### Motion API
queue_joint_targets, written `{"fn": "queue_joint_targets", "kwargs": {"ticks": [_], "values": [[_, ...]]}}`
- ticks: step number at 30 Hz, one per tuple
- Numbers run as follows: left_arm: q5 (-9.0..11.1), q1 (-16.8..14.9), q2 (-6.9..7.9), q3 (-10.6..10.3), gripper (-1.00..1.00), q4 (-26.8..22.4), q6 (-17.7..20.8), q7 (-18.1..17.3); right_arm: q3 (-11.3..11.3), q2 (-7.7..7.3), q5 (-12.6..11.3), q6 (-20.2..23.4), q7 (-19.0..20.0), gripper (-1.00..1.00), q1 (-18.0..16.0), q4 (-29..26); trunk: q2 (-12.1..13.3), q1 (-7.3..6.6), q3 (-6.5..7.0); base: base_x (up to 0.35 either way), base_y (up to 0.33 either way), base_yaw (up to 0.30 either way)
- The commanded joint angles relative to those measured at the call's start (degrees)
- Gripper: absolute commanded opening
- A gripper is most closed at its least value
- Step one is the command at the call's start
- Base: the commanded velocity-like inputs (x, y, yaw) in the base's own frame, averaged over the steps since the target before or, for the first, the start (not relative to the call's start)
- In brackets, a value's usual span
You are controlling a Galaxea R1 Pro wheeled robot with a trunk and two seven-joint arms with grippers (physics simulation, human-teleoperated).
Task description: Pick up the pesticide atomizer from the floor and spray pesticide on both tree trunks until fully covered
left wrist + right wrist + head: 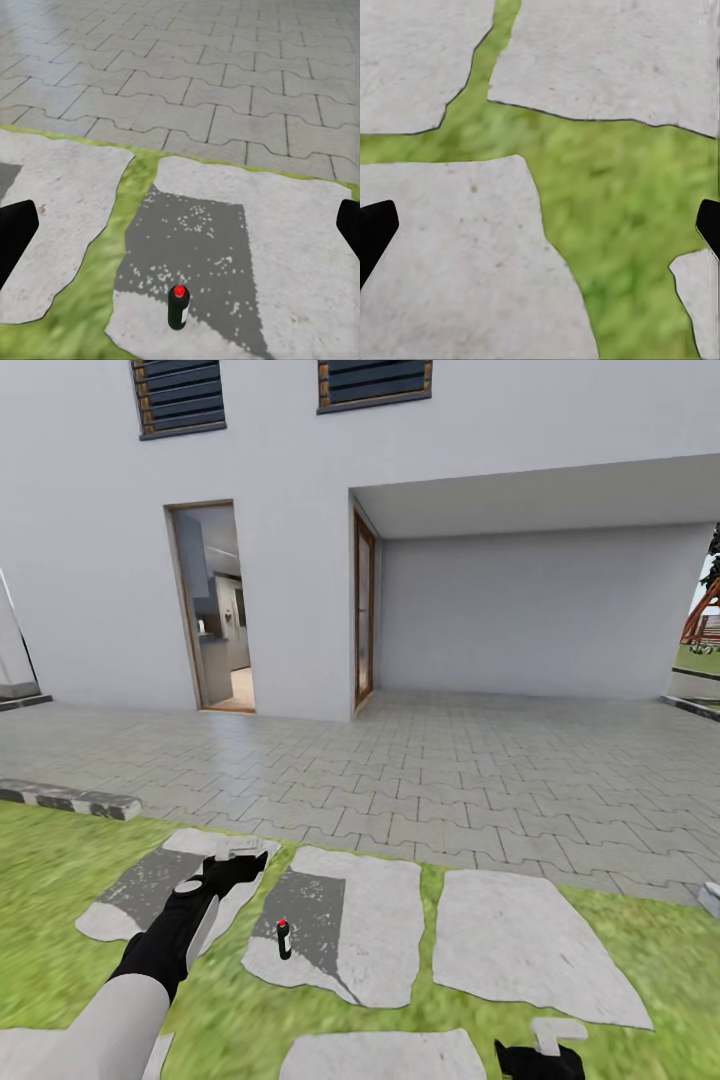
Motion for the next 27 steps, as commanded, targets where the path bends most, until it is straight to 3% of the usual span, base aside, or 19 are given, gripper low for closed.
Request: {"fn": "queue_joint_targets", "kwargs": {"ticks": [1,19,20,27], "values": [[-0.4,0.0,-0.04,0.3,1.00,-0.1,0.3,-0.5,-0.4,0.00,-0.2,0.3,0.1,1.00,0.0,-0.4,0.0,-0.01,-0.07,0.085,0.000,0.000],[-0.2,0.1,-0.24,0.2,1.00,0.8,0.2,-0.7,-6.2,-0.14,-0.1,4.6,0.2,1.00,0.0,-6.2,0.0,-0.01,-0.07,0.301,0.000,0.000],[-0.2,0.1,-0.25,0.2,1.00,1.1,0.1,-0.7,-11.6,-0.15,-0.1,6.7,0.2,1.00,0.0,-17.5,0.0,-0.01,-0.07,0.328,0.000,0.000],[-0.3,0.1,-0.35,0.0,1.00,2.3,-0.2,-0.7,-11.5,-0.09,-0.3,12.0,0.2,1.00,0.0,-17.5,0.0,-0.01,-0.07,0.213,0.000,0.000]]}}
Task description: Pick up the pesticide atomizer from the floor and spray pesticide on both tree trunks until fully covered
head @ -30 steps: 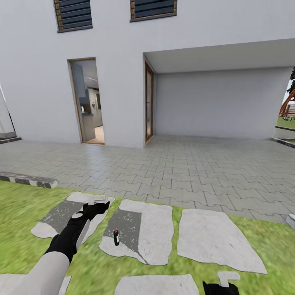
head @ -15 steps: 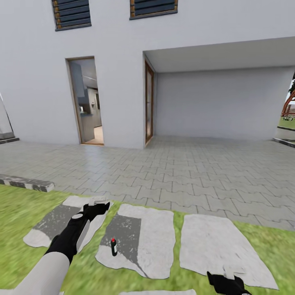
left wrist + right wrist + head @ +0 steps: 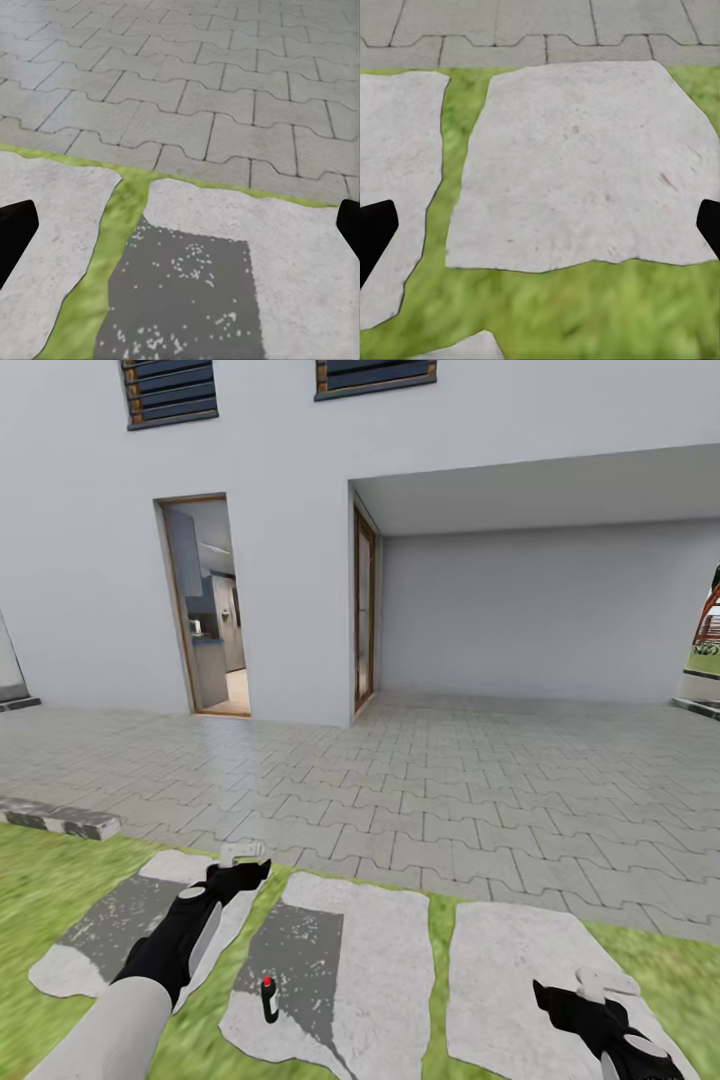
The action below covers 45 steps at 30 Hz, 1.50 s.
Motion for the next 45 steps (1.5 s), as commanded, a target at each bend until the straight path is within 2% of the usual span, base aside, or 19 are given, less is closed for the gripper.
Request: {"fn": "queue_joint_targets", "kwargs": {"ticks": [1,5,8,11,12,15,18,22,24,27,36,45], "values": [[-0.4,0.0,-0.10,0.3,1.00,-0.1,0.3,-0.5,0.0,-0.01,-0.2,0.5,0.1,1.00,0.0,-0.1,0.0,0.00,-0.06,0.045,0.000,0.000],[-0.3,0.0,-0.22,0.2,1.00,0.1,-0.7,-0.5,0.2,0.10,-0.2,0.8,0.1,1.00,0.0,-0.3,0.0,0.00,-0.06,0.016,0.000,0.000],[-0.3,0.0,-0.26,0.2,1.00,1.9,-4.1,-0.5,0.3,0.15,-0.2,0.8,0.1,1.00,0.0,-0.7,0.0,0.00,-0.06,0.005,0.000,0.000],[-0.4,0.0,-0.27,0.3,1.00,8.7,-14.8,-0.5,0.3,0.18,-0.2,0.8,0.1,1.00,0.0,-2.4,0.0,0.00,-0.06,0.002,0.000,0.000],[-0.4,0.0,-0.27,0.3,1.00,11.8,-20.8,-0.5,0.4,0.18,-0.2,0.9,0.1,1.00,0.0,-3.4,0.0,0.00,-0.06,0.000,0.000,0.000],[-0.5,0.0,-0.25,0.3,1.00,13.4,-24.1,-0.5,0.3,0.19,-0.2,0.9,0.1,1.00,0.0,-4.0,0.0,0.00,-0.06,0.000,0.000,0.000],[-0.5,0.0,-0.20,0.3,1.00,14.0,-25.3,-0.5,0.3,0.19,-0.2,0.9,0.1,1.00,0.0,-4.3,0.0,0.00,-0.06,0.000,0.000,0.000],[-0.5,0.0,-0.09,0.3,1.00,15.5,-29.2,-0.5,0.2,0.19,-0.2,0.9,0.1,1.00,0.0,-4.4,0.0,0.00,-0.06,0.000,0.000,0.000],[-0.5,0.0,-0.03,0.3,1.00,17.0,-33.0,-0.5,0.1,0.17,-0.2,0.9,0.1,1.00,0.0,-4.4,0.0,0.00,-0.09,0.000,0.000,0.000],[-0.5,0.0,-0.01,0.3,1.00,17.6,-34.3,-0.5,0.0,0.12,-0.2,0.9,0.1,1.00,0.0,-4.4,0.0,0.00,-0.25,0.000,0.000,0.000],[-0.5,0.0,-0.01,0.3,1.00,17.8,-34.8,-0.5,-0.4,-0.02,-0.2,1.2,0.1,1.00,0.0,-4.5,0.0,0.00,-1.01,0.000,0.000,0.000],[-0.4,0.0,-0.08,0.3,1.00,17.9,-34.8,-0.5,-0.4,0.05,-0.3,1.2,0.2,1.00,0.0,-4.3,-3.6,1.97,-3.43,0.000,0.000,0.000]]}}
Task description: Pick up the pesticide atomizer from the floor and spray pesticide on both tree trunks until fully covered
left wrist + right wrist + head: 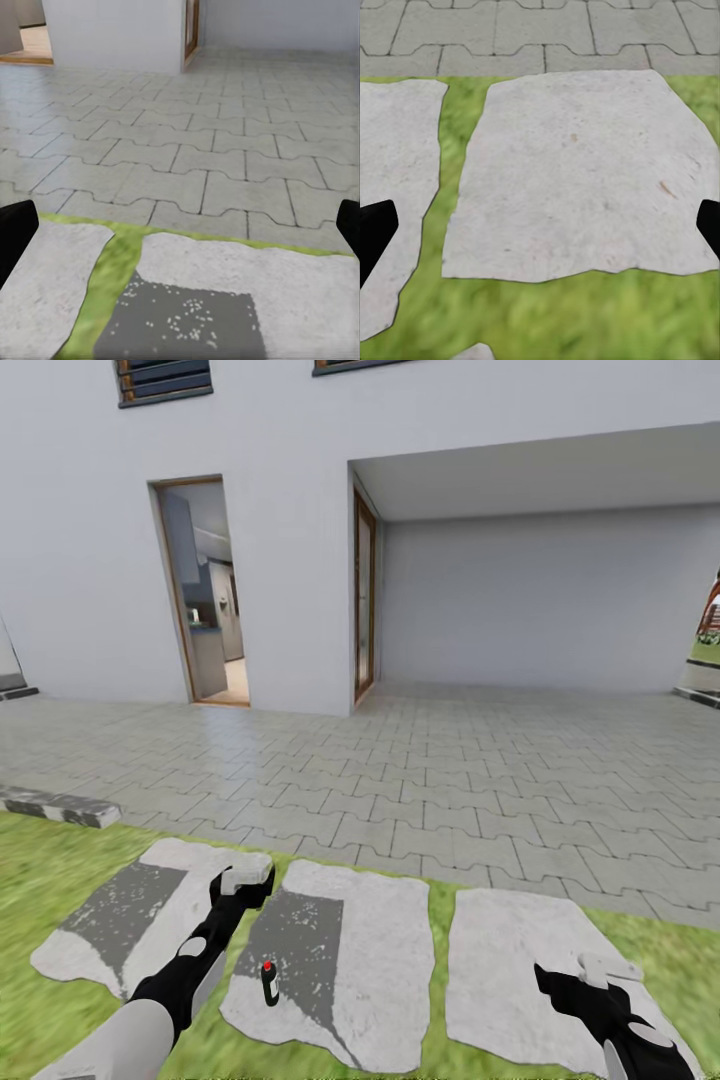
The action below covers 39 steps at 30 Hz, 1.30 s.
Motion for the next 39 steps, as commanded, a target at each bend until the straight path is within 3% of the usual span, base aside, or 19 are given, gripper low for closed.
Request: {"fn": "queue_joint_targets", "kwargs": {"ticks": [1,39], "values": [[-0.4,0.0,-0.04,0.5,1.00,0.1,-0.2,-0.4,0.0,0.01,-0.2,0.3,0.1,1.00,0.0,-0.1,-0.4,0.21,-0.34,0.000,0.000,0.000],[-0.4,0.0,0.04,0.6,1.00,0.2,-0.2,-0.4,-0.2,-0.04,-0.2,0.3,0.1,1.00,0.0,-0.2,-1.7,1.59,-12.07,0.000,0.000,-0.020]]}}
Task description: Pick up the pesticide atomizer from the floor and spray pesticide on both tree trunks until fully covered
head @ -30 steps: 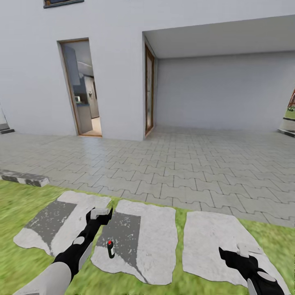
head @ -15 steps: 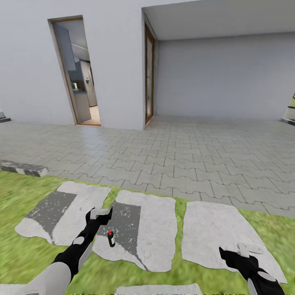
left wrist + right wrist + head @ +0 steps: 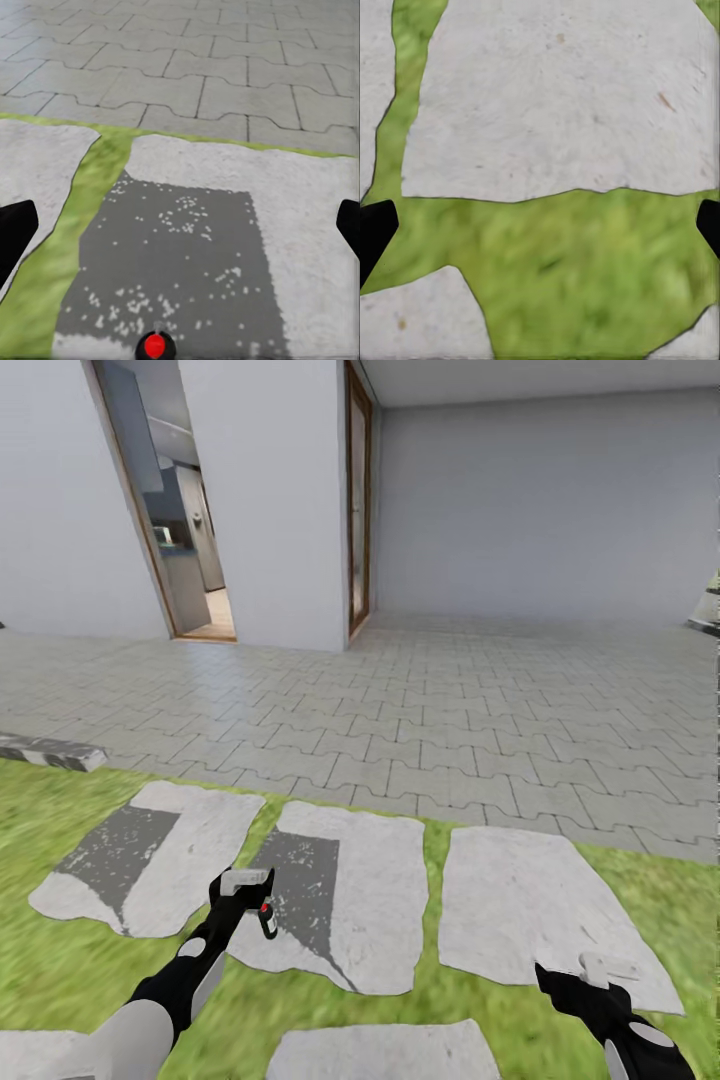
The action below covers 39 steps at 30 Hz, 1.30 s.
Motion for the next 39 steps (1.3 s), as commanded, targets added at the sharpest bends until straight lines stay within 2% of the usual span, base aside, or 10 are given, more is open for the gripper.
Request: {"fn": "queue_joint_targets", "kwargs": {"ticks": [1,13,22,39], "values": [[-0.4,0.0,-0.03,0.5,1.00,0.0,-0.2,-0.4,-0.1,0.00,-0.2,0.3,0.1,1.00,0.0,-0.1,0.0,0.01,-0.36,0.000,0.000,-0.169],[-0.4,0.0,0.01,0.5,1.00,0.0,-0.2,-0.4,0.0,0.09,-0.2,0.3,0.1,1.00,0.0,-0.2,-0.2,0.32,-3.78,0.000,0.000,-0.147],[-0.4,0.1,0.05,0.5,1.00,0.0,-0.2,-0.4,0.1,0.13,-0.2,0.4,0.1,1.00,0.0,-0.9,-0.3,0.55,-6.28,0.000,0.000,0.113],[-0.4,0.2,0.05,0.5,1.00,0.0,-0.2,-0.4,0.0,0.09,-0.2,0.3,0.1,1.00,0.0,-0.9,-0.5,0.99,-11.02,0.000,0.000,0.009]]}}
